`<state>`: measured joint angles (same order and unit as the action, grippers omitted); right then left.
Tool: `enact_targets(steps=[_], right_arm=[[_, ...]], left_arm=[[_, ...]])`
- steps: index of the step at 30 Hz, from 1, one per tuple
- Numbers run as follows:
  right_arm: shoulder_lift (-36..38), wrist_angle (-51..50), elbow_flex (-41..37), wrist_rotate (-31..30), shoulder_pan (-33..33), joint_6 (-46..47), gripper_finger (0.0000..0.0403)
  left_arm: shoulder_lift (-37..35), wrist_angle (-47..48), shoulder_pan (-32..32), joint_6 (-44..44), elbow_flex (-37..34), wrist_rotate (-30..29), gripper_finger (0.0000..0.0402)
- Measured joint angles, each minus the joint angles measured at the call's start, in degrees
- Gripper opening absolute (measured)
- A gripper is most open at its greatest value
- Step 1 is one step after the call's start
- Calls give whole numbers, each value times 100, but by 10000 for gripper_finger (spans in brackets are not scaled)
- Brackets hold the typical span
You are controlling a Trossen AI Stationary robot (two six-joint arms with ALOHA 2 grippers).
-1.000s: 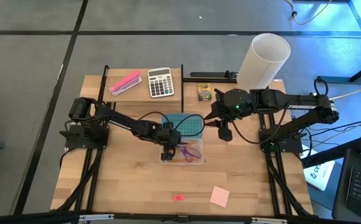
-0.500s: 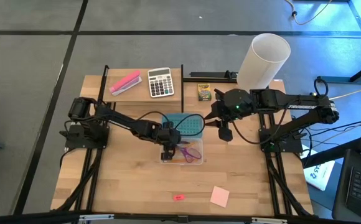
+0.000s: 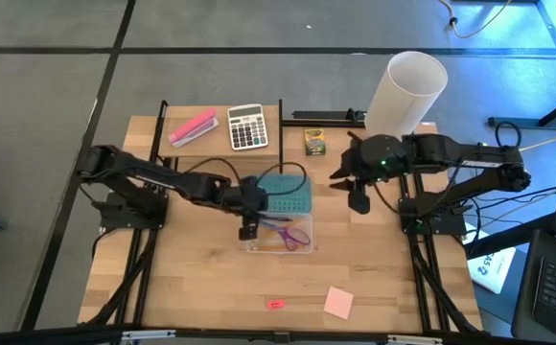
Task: Pack school essentials
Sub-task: Put the yellow crayon box into the blue supply box
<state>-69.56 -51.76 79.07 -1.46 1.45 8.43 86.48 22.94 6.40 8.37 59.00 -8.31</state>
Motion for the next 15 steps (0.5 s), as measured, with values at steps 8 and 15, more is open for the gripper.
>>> enact_targets(steps=[8, 15], right_arm=[[117, -195, -5, -305, -3, 349, 116], [8, -115, -271, -381, -28, 368, 116]], left_arm=[[-859, 749, -85, 1263, 2, -967, 89], [-1185, 1087, -244, 2166, 2, -1399, 86]])
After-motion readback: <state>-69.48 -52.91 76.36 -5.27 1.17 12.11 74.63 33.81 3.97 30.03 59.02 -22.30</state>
